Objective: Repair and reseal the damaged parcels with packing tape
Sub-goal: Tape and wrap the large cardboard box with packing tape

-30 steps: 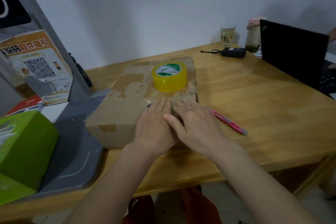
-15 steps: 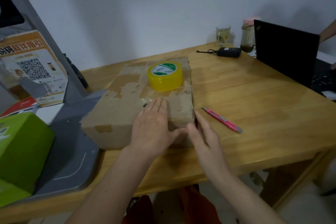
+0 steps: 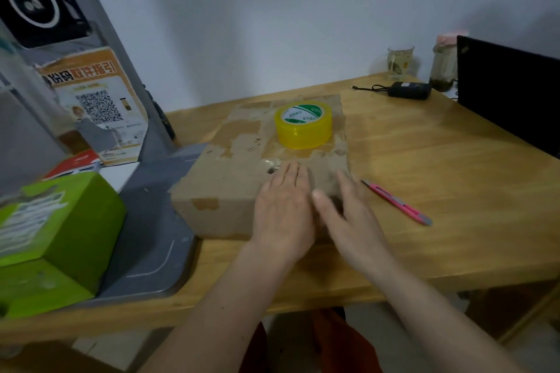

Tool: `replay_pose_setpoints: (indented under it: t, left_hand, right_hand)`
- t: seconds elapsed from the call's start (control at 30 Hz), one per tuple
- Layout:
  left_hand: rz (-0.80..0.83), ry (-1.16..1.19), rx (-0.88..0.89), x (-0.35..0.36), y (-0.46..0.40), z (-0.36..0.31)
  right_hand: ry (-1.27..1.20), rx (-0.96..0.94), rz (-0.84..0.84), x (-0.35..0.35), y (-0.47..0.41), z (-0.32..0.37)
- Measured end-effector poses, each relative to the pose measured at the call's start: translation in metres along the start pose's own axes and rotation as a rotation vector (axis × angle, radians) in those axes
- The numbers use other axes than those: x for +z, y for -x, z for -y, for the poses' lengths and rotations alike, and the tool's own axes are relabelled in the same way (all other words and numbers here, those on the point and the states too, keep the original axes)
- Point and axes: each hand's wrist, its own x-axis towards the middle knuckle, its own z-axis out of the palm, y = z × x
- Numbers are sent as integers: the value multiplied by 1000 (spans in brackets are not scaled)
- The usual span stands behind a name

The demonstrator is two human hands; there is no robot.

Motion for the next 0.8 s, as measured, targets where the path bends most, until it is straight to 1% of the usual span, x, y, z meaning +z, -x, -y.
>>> replay_pose_setpoints:
  t: [0.07, 0.17, 0.27, 0.33, 0.4, 0.43, 0.5, 0.53, 0.67, 0.8]
  left_hand:
    - [-11, 0, 16, 0, 4, 1]
    - [-34, 45, 33, 2, 8, 1]
    - [-48, 227, 45, 0, 11, 8]
    - [-61, 447, 21, -6, 15, 16]
    - [-104, 655, -96, -13, 18, 26]
    - [-145, 716, -179, -17, 17, 32]
    - [-220, 743, -311, -24, 9, 48]
    - [-231, 746, -356, -27, 1, 57]
    - [-127, 797, -475, -28, -40, 90]
    - [-25, 888, -483, -23, -79, 94]
  right_hand:
    - [215, -33, -3, 4, 8, 5]
    - [332, -60, -13, -3, 23, 12]
    - [343, -181, -120, -15, 23, 23]
    - [330, -269, -189, -21, 11, 30]
    - [355, -286, -207, -24, -9, 34]
    - [379, -277, -208, -25, -21, 35]
    - [408, -255, -196, -24, -46, 38]
    - [423, -249, -186, -23, -59, 41]
    - [545, -229, -122, -15, -104, 53]
    - [637, -180, 4, -12, -132, 55]
